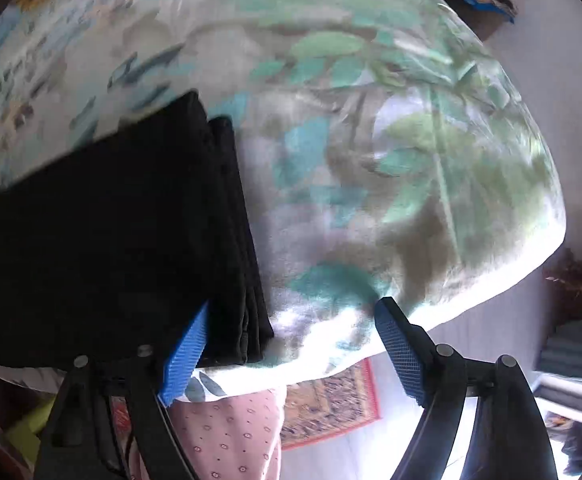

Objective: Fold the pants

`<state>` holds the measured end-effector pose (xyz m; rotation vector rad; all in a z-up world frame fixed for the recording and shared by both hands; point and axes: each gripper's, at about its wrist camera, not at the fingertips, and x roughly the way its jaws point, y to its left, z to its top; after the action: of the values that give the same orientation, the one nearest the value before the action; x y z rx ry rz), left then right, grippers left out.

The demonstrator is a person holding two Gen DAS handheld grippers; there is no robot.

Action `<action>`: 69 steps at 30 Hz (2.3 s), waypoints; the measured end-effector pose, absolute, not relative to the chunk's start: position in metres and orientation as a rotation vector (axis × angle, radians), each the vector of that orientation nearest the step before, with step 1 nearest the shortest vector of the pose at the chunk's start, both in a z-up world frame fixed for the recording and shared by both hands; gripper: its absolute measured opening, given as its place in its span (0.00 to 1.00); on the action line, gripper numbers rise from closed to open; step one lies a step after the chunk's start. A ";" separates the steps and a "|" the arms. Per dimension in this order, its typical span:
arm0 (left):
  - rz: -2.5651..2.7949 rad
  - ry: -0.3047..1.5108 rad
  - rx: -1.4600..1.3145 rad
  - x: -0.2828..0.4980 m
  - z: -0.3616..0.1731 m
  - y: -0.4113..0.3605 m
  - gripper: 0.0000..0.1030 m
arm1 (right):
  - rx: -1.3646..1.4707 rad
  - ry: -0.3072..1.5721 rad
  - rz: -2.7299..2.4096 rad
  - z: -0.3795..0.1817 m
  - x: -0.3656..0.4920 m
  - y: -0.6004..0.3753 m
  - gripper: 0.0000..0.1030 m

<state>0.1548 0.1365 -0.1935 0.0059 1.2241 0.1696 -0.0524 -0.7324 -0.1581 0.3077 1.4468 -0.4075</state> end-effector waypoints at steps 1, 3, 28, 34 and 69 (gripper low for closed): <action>0.170 1.224 0.005 0.155 -0.193 0.136 0.97 | 0.323 1.436 -0.415 -0.153 -0.054 -0.734 0.78; 0.173 1.224 0.005 0.156 -0.194 0.135 0.97 | 0.290 1.413 -0.418 -0.143 -0.054 -0.731 0.78; 0.187 1.209 0.008 0.154 -0.195 0.135 0.98 | 0.732 1.259 -0.126 -0.190 -0.021 -0.745 0.59; 0.187 1.206 0.005 0.154 -0.194 0.134 0.98 | 0.742 1.301 -0.080 -0.179 -0.020 -0.745 0.15; 0.070 1.151 -0.167 0.143 -0.183 0.143 0.97 | 0.845 1.260 0.703 -0.155 0.139 -0.182 0.53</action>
<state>0.1430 0.1430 -0.1830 -0.1673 1.1508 0.0697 0.1391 -0.1819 -0.1554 0.8451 1.2603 0.7032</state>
